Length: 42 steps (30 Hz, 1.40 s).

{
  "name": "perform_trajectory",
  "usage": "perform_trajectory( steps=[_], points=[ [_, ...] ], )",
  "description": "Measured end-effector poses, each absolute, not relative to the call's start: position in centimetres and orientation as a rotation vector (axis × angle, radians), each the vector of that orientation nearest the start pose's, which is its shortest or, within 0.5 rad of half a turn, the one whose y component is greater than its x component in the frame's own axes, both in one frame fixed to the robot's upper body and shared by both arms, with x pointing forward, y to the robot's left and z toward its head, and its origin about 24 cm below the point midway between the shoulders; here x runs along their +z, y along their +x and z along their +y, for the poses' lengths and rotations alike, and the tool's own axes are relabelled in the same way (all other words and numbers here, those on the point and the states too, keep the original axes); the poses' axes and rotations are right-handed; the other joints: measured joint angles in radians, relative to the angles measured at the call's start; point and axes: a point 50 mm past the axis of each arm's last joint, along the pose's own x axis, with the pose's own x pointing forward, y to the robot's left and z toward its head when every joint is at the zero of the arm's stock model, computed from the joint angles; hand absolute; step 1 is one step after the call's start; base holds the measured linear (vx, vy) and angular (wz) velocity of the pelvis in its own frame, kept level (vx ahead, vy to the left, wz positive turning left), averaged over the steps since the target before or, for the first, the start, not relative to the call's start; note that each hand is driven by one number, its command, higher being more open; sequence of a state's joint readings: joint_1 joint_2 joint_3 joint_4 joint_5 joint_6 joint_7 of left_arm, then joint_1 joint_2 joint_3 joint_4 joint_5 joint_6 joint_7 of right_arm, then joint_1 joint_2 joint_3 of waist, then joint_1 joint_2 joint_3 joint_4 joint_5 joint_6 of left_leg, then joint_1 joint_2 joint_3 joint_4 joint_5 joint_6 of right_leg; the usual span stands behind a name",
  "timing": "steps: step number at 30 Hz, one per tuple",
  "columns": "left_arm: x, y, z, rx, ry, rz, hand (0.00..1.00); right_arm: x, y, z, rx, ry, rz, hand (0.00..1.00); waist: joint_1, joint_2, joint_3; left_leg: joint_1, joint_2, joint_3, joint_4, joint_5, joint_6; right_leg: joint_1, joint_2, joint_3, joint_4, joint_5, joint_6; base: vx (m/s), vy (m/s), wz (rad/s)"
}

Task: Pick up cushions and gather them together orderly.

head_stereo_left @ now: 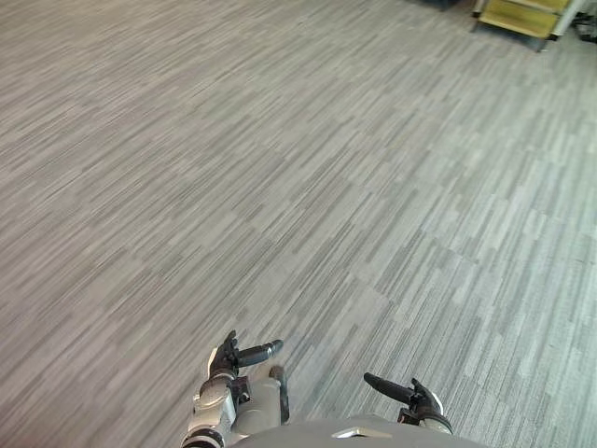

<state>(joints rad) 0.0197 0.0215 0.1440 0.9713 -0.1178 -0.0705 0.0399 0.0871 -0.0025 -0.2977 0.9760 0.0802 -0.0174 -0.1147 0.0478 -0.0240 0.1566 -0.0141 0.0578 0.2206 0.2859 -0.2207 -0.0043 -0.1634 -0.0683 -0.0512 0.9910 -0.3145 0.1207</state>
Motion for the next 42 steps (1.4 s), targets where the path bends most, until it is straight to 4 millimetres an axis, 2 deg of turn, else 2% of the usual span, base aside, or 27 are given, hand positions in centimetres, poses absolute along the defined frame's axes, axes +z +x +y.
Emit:
perform_trajectory(
  steps=[3,5,7,8,9,12,13,14,16,17,19,22,24,25,26,27,28,30,31,32,34,35,37,39,40,41,42],
  points=[
    [-14.7,14.1,17.6,0.230,-0.131,0.928,1.00,-15.2,10.8,-20.2,-0.452,0.149,0.995,1.00,-0.008,0.018,0.014,0.138,0.029,0.037,-0.078,-0.018,0.004,-0.103,-0.040,-0.129,0.008,-0.055,-0.090,0.53,-0.060,-0.47],
    [-14.8,14.1,17.4,0.224,-0.130,0.938,1.00,-14.9,11.5,-20.2,-0.449,0.149,0.965,1.00,-0.026,0.022,0.017,0.204,0.066,0.046,-0.116,-0.018,0.004,-0.182,-0.037,-0.169,-0.106,-0.060,-0.101,0.60,-0.218,-0.07],
    [-15.0,13.7,17.6,0.204,-0.101,0.959,1.00,-14.8,12.2,-20.2,-0.444,0.144,0.951,1.00,-0.045,0.010,0.017,0.253,0.077,0.045,-0.145,-0.025,-0.016,-0.238,-0.043,-0.155,-0.382,0.056,-0.086,0.59,-0.261,0.10],
    [-15.2,13.4,17.4,0.191,-0.094,0.979,1.00,-14.8,12.2,-20.3,-0.443,0.146,0.955,1.00,-0.047,0.018,0.024,0.279,0.098,0.043,-0.148,-0.030,-0.034,-0.223,-0.033,-0.178,-0.379,0.116,-0.174,0.69,-0.366,-0.25],
    [-15.4,13.3,16.6,0.172,-0.109,0.992,1.00,-14.6,13.0,-21.1,-0.451,0.127,0.938,1.00,-0.043,0.051,0.029,0.273,0.117,0.013,-0.139,-0.018,-0.052,-0.216,0.005,-0.171,-0.375,0.087,-0.189,0.57,-0.321,-0.30],
    [-15.4,13.4,15.9,0.168,-0.127,0.993,1.00,-14.9,12.0,-21.7,-0.524,0.173,0.971,1.00,-0.056,0.071,0.040,0.275,0.130,-0.015,-0.038,0.067,-0.081,-0.136,0.014,-0.197,-0.373,0.019,-0.227,0.46,-0.294,0.04],
    [-15.3,13.6,15.8,0.172,-0.135,0.984,1.00,-15.0,11.5,-21.9,-0.539,0.173,0.985,1.00,-0.057,0.074,0.045,0.244,0.152,-0.034,0.093,0.095,-0.107,-0.082,0.024,-0.203,-0.401,0.007,-0.226,0.41,-0.260,0.28],
    [-15.1,13.9,15.5,0.184,-0.162,0.963,1.00,-15.0,11.0,-21.9,-0.537,0.154,0.985,1.00,-0.056,0.069,0.052,0.120,0.179,-0.092,0.395,0.146,-0.143,0.008,0.043,-0.211,-0.468,-0.016,-0.226,0.49,-0.293,0.23],
    [-14.6,14.8,15.4,0.190,-0.175,0.917,1.00,-15.1,11.1,-21.3,-0.526,0.164,0.985,1.00,-0.049,0.073,0.058,-0.077,0.215,-0.085,0.776,0.085,-0.126,0.121,0.076,-0.214,-0.551,-0.020,-0.234,0.30,-0.154,0.05],
    [-14.4,15.0,15.5,0.192,-0.174,0.904,1.00,-15.2,11.1,-20.9,-0.519,0.174,0.987,1.00,-0.048,0.065,0.057,-0.127,0.214,-0.068,0.801,0.060,-0.118,0.154,0.080,-0.212,-0.581,-0.020,-0.234,0.31,-0.151,-0.09],
    [-13.8,15.6,15.6,0.194,-0.176,0.846,1.00,-15.3,10.9,-20.2,-0.500,0.180,0.996,1.00,-0.037,0.053,0.055,-0.228,0.198,-0.001,0.686,0.000,-0.070,0.243,0.085,-0.198,-0.663,-0.019,-0.231,0.39,-0.147,-0.20],
    [-13.3,16.3,15.2,0.185,-0.195,0.802,1.00,-15.2,11.0,-20.1,-0.503,0.181,0.993,1.00,0.001,0.049,0.059,-0.289,0.141,0.029,0.374,-0.018,-0.069,0.335,0.081,-0.135,-0.733,-0.020,-0.209,0.37,-0.016,-0.58],
    [-13.0,16.6,15.2,0.179,-0.198,0.774,1.00,-15.2,11.4,-19.7,-0.494,0.179,0.990,1.00,0.006,0.039,0.063,-0.332,0.077,0.008,0.068,0.108,-0.075,0.412,0.067,-0.073,-0.807,-0.039,-0.175,0.50,0.083,-0.83],
    [-13.0,16.6,15.2,0.178,-0.197,0.774,1.00,-15.2,11.4,-19.8,-0.495,0.175,0.990,1.00,0.007,0.038,0.060,-0.333,0.075,0.005,0.058,0.130,-0.076,0.418,0.067,-0.062,-0.816,-0.042,-0.170,0.66,0.146,-0.74],
    [-13.1,16.6,15.2,0.180,-0.196,0.777,1.00,-15.3,11.3,-19.8,-0.493,0.172,0.997,1.00,0.016,0.035,0.052,-0.331,0.068,-0.008,0.048,0.204,-0.070,0.434,0.061,-0.024,-0.833,-0.045,-0.161,0.47,0.108,-0.77],
    [-13.1,16.8,15.6,0.180,-0.181,0.782,1.00,-15.4,11.4,-19.2,-0.477,0.180,1.009,1.00,0.019,0.014,0.040,-0.327,0.039,-0.025,0.044,0.258,-0.040,0.438,0.033,0.013,-0.829,-0.046,-0.157,0.62,0.120,-0.68],
    [-13.1,16.9,15.9,0.179,-0.171,0.789,1.00,-15.7,11.0,-18.7,-0.471,0.190,1.029,1.00,0.015,-0.015,0.035,-0.318,0.034,-0.016,0.062,0.239,-0.031,0.422,0.009,0.037,-0.798,-0.035,-0.139,0.48,0.073,-0.43],
    [-12.9,17.1,16.8,0.196,-0.156,0.769,1.00,-15.9,10.5,-18.4,-0.479,0.213,1.053,1.00,0.019,-0.035,0.037,-0.356,0.044,0.002,0.281,0.148,0.021,0.413,0.012,0.090,-0.649,0.035,-0.074,0.66,0.170,-0.13],
    [-13.0,16.8,17.1,0.193,-0.143,0.781,1.00,-16.2,9.5,-18.6,-0.494,0.212,1.079,1.00,0.015,-0.058,0.021,-0.326,-0.010,0.003,0.252,0.122,0.030,0.371,-0.011,0.086,-0.489,0.047,-0.054,0.48,0.229,-0.12],
    [-13.5,15.9,17.3,0.191,-0.130,0.815,1.00,-16.2,8.9,-19.5,-0.505,0.183,1.093,1.00,0.007,-0.055,0.008,-0.228,-0.026,0.017,0.175,0.044,0.028,0.267,-0.034,0.057,-0.183,0.172,0.044,0.46,0.216,0.03],
    [-13.9,15.7,17.9,0.189,-0.095,0.859,1.00,-16.2,9.1,-19.6,-0.491,0.179,1.087,1.00,-0.007,-0.066,0.021,-0.163,-0.046,0.016,0.167,0.000,0.042,0.163,-0.097,0.007,0.042,0.162,0.015,0.51,0.086,-0.06],
    [-14.3,15.2,18.3,0.205,-0.077,0.903,1.00,-16.0,9.8,-19.7,-0.476,0.170,1.067,1.00,-0.009,-0.049,0.034,-0.080,-0.032,0.022,0.138,-0.029,0.028,0.070,-0.144,-0.080,0.140,0.108,-0.072,0.66,-0.009,-0.34],
    [-14.7,14.2,18.4,0.206,-0.066,0.943,1.00,-15.3,11.3,-20.7,-0.468,0.145,0.996,1.00,-0.019,0.008,0.061,0.086,0.015,0.034,0.025,-0.032,0.018,-0.050,-0.146,-0.208,0.052,0.034,-0.140,0.58,-0.040,-0.29],
    [-15.0,13.5,18.4,0.203,-0.061,0.963,1.00,-14.9,12.1,-21.1,-0.458,0.124,0.966,1.00,-0.022,0.029,0.064,0.163,0.048,0.039,-0.023,-0.030,0.015,-0.125,-0.129,-0.264,-0.131,0.025,-0.139,0.57,-0.149,0.06],
    [-15.1,13.2,18.6,0.205,-0.056,0.970,1.00,-14.8,12.3,-21.1,-0.453,0.121,0.959,1.00,-0.023,0.024,0.065,0.197,0.054,0.037,-0.047,-0.031,0.014,-0.164,-0.122,-0.268,-0.270,0.046,-0.117,0.77,-0.280,0.40],
    [-15.2,12.8,19.1,0.197,-0.030,0.983,1.00,-14.8,12.5,-21.0,-0.443,0.118,0.958,1.00,-0.033,0.002,0.060,0.243,0.052,0.027,-0.073,-0.042,-0.014,-0.184,-0.109,-0.254,-0.456,0.207,-0.129,0.66,-0.269,0.47],
    [-15.4,12.4,19.0,0.192,-0.026,1.002,1.00,-14.8,12.6,-21.1,-0.443,0.115,0.959,1.00,-0.041,0.018,0.061,0.264,0.073,0.011,-0.078,-0.052,-0.033,-0.158,-0.088,-0.265,-0.462,0.201,-0.173,0.54,-0.246,0.19]
  ],
)
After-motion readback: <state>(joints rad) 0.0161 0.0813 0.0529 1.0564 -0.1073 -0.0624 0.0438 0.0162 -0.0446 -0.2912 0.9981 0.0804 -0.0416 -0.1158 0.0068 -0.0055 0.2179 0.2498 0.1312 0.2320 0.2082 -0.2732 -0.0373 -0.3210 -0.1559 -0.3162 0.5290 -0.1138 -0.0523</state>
